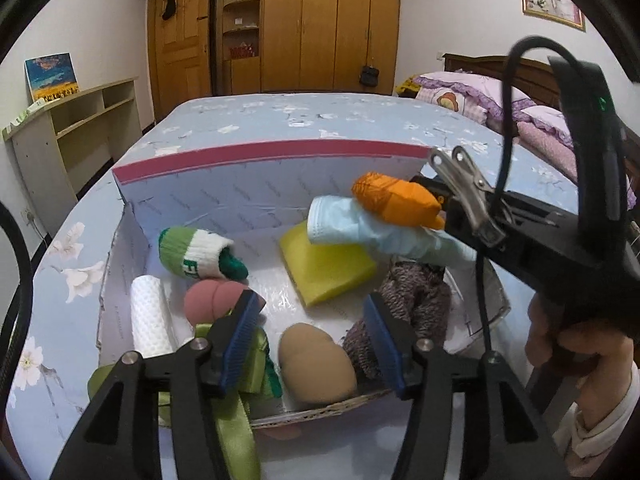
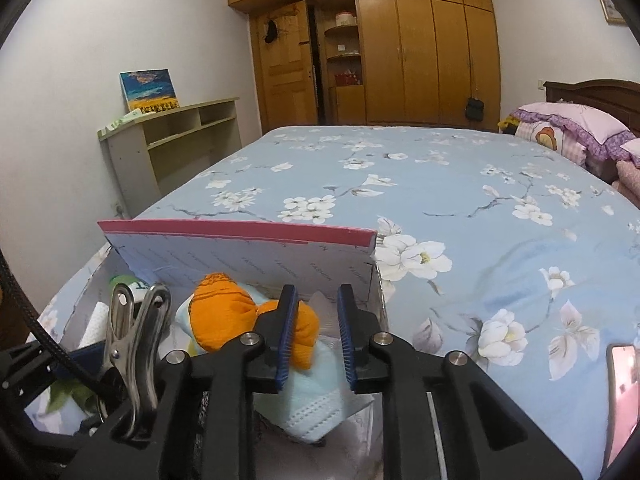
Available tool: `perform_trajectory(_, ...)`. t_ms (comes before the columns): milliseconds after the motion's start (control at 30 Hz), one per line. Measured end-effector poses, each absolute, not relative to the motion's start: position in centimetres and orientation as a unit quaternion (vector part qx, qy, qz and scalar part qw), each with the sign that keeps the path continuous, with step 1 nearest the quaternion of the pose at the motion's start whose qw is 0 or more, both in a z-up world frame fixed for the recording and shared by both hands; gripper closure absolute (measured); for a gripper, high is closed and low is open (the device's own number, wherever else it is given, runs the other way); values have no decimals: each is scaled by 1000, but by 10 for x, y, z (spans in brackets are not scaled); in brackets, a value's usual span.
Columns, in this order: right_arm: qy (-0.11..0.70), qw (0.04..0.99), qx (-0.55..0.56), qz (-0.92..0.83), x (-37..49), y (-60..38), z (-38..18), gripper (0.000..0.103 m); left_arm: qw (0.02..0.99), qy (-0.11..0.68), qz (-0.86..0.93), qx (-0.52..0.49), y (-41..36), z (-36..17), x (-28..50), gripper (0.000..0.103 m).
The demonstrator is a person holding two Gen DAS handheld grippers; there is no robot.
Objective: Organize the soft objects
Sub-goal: 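Open the left tool to drop the beige sponge into the box, then lower the orange cloth onto the box contents and open the right tool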
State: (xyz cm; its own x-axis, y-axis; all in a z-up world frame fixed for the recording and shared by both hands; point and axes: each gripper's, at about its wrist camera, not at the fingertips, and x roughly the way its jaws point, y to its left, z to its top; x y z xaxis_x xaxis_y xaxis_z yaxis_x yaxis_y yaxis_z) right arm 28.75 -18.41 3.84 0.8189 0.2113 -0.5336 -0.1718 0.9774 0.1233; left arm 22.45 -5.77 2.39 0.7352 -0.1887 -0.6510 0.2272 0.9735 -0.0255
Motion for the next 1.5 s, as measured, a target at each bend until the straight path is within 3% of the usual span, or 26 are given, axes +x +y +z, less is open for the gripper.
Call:
perform_trajectory(100,279,954,40,104,282,-186,41,72,931,349,-108,20,-56,24,225,45)
perform_trajectory(333,272,954,54,117,275,-191,48,70,927,362,-94,1,-46,24,227,45)
perform_trajectory(433,263,956,63,117,270,-194,54,63,927,365,-89,-9,-37,26,226,45)
perform_trajectory(1500,253,954,56,154,150,-165,81,62,938,341,-53,-42,-2,69,139,45)
